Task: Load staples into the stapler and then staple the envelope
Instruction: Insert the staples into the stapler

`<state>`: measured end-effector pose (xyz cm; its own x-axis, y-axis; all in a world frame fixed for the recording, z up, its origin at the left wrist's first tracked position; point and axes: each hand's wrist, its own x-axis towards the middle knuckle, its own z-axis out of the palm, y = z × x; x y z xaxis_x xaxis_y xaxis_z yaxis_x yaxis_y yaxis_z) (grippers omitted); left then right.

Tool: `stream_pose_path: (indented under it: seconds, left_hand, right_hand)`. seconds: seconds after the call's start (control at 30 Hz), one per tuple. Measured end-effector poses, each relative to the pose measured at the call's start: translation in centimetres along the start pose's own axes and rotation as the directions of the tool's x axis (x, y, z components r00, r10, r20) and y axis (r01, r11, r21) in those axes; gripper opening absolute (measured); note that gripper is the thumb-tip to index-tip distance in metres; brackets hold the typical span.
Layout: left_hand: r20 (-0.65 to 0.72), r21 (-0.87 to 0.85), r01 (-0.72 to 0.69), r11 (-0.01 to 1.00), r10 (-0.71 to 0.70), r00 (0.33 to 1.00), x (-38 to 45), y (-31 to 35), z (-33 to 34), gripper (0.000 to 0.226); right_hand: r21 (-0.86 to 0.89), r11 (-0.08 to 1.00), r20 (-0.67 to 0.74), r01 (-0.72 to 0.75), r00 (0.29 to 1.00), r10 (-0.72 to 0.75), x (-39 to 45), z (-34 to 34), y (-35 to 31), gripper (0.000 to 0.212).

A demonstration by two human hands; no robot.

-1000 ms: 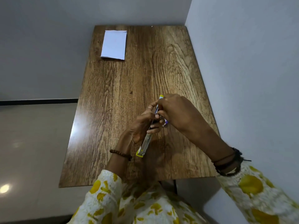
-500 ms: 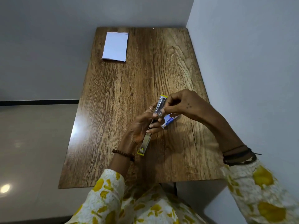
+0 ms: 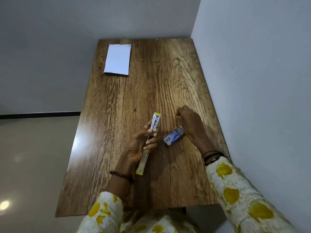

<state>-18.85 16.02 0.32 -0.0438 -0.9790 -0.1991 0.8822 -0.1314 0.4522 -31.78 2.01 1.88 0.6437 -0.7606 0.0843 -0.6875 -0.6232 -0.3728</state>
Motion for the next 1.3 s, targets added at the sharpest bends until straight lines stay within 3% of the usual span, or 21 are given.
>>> stream_pose_path:
  seconds: [0.07,0.2,0.3,0.4,0.53,0.87,1.1,1.3]
  left_hand:
    - [-0.023,0.019,0.0,1.0,0.001,1.0,0.2,0.0,0.1,0.035]
    - [-0.044,0.039,0.01,0.999,-0.008,0.999,0.8,-0.4,0.4,0.05]
    - [-0.045,0.042,0.027,0.999,-0.026,0.999,1.0,-1.0,0.9,0.045]
    - [-0.06,0.041,0.042,0.998,-0.04,0.997,1.3,-1.7,1.5,0.035]
    - [-0.126,0.062,0.067,0.996,-0.059,0.99,1.9,-2.7,2.0,0.021]
    - [-0.142,0.076,0.097,0.992,-0.085,0.986,2.4,-3.7,1.1,0.021]
    - [-0.029,0.061,0.095,0.994,-0.093,0.995,2.6,-3.9,0.4,0.049]
    - [-0.035,0.056,0.097,0.994,-0.095,0.995,2.6,-3.9,0.2,0.049]
  right_hand:
    - [-0.048,0.998,-0.01,0.028,1.0,-0.029,-0.1,0.5,0.4,0.009]
    - [0.02,1.0,-0.04,0.015,0.999,-0.014,-1.0,-0.3,0.6,0.016]
    - [0.162,0.986,-0.11,-0.04,0.992,0.058,-2.5,-1.6,0.6,0.015]
    - [0.257,0.961,-0.033,-0.103,0.993,0.115,-3.9,-1.8,0.8,0.012]
    - [0.245,0.953,0.058,-0.178,0.984,0.169,-4.5,-0.9,1.0,0.016]
    - [0.213,0.946,0.045,-0.245,0.969,0.241,-4.1,-0.8,0.8,0.014]
    - [0.079,0.984,0.058,-0.162,0.986,0.158,-3.8,-0.9,0.5,0.02]
    - [0.068,0.994,0.068,-0.091,0.994,0.086,-3.9,-1.1,1.0,0.019]
